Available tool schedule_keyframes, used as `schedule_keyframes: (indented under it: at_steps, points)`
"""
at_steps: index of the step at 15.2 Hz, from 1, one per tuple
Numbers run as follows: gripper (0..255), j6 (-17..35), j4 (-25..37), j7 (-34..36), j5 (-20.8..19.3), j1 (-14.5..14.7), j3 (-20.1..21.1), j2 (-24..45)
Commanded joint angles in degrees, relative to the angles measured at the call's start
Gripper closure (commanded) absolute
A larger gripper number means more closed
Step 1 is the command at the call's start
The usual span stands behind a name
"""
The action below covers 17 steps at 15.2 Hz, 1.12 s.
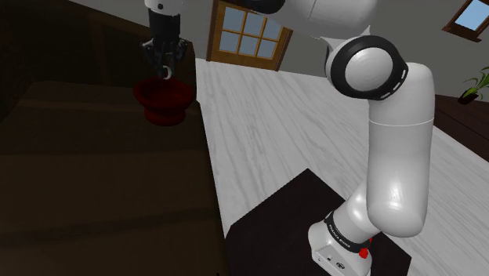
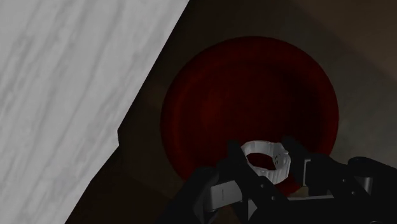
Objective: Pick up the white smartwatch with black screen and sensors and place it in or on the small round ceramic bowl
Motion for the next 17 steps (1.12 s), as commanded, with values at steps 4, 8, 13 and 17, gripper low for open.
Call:
schedule_keyframes:
  at_steps: [4, 8, 13, 17]
  points:
    - [255, 4.54, -5.46, 0.38, 0.17, -0.83, 0.06, -0.87]
    - [255, 6.89, -8.13, 0.57, 0.2, -1.21, 0.05, -1.15]
    - [255, 6.88, -8.12, 0.57, 0.19, -1.2, 0.05, -1.14]
    - [0, 6.87, -8.11, 0.57, 0.19, -1.2, 0.05, -1.14]
